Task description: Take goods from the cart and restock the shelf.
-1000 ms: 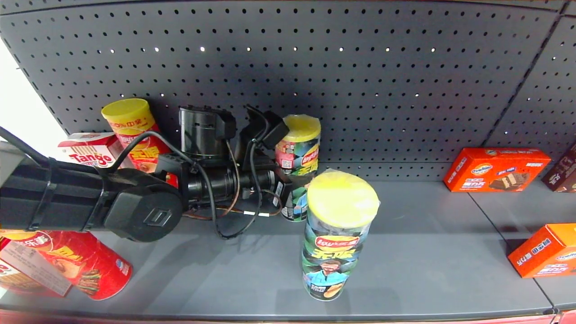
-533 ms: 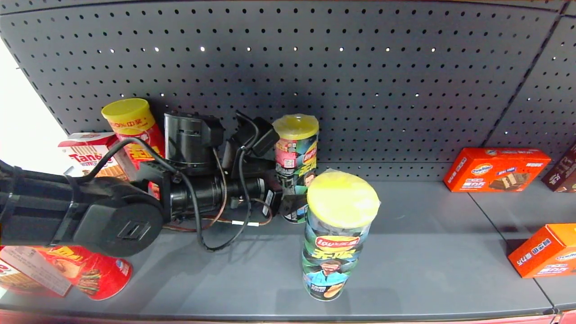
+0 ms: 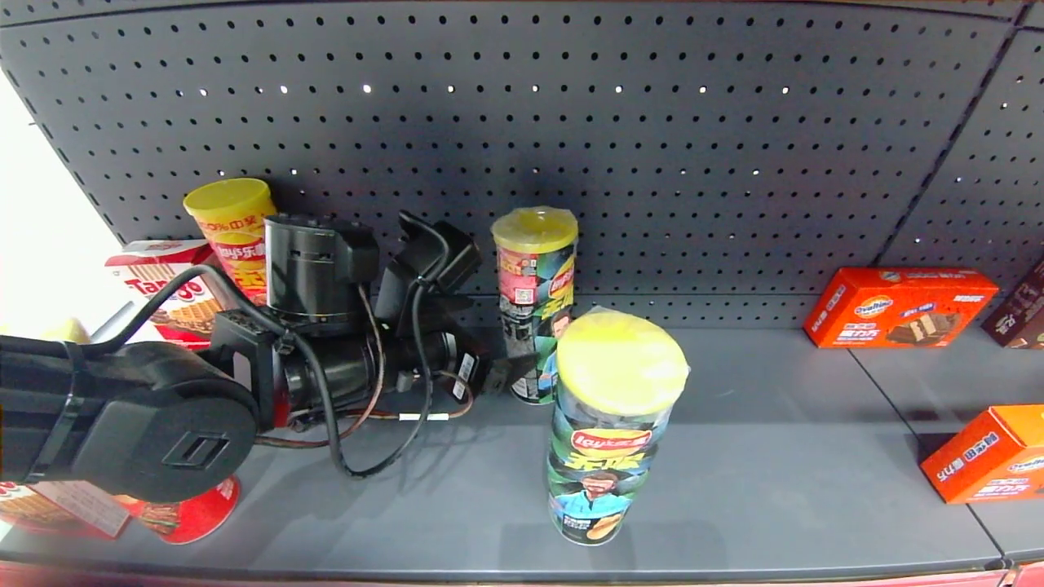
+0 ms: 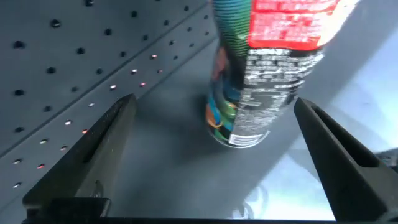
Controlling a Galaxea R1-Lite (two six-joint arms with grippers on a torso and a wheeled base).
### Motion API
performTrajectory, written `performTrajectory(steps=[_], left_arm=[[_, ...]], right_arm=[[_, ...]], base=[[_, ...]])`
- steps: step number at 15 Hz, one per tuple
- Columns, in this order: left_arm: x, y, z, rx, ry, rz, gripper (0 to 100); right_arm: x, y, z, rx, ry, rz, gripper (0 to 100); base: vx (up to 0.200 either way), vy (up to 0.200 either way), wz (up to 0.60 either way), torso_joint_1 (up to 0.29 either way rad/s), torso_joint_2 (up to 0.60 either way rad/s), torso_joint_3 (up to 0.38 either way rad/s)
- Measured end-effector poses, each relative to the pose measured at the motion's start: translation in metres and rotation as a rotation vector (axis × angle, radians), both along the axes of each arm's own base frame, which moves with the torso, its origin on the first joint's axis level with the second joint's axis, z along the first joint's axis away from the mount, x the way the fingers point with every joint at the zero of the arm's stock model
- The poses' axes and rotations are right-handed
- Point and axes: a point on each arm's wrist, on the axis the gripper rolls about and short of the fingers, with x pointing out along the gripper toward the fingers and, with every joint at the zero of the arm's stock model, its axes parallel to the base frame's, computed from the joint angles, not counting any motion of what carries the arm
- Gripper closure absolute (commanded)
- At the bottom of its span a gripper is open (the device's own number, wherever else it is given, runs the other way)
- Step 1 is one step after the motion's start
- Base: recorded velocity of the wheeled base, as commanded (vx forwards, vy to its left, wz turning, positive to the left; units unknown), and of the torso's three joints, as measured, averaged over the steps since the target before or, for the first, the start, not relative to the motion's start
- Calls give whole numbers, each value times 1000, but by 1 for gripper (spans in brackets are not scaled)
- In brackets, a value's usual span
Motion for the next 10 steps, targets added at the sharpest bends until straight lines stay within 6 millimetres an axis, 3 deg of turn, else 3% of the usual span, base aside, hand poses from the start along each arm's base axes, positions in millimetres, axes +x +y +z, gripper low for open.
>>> performTrajectory(steps=[10], left_arm=[[2,8,-3,10,-25,101,0]], right_arm=[[0,0,0,0,1,0,0]], base=[[0,0,0,0,0,0]])
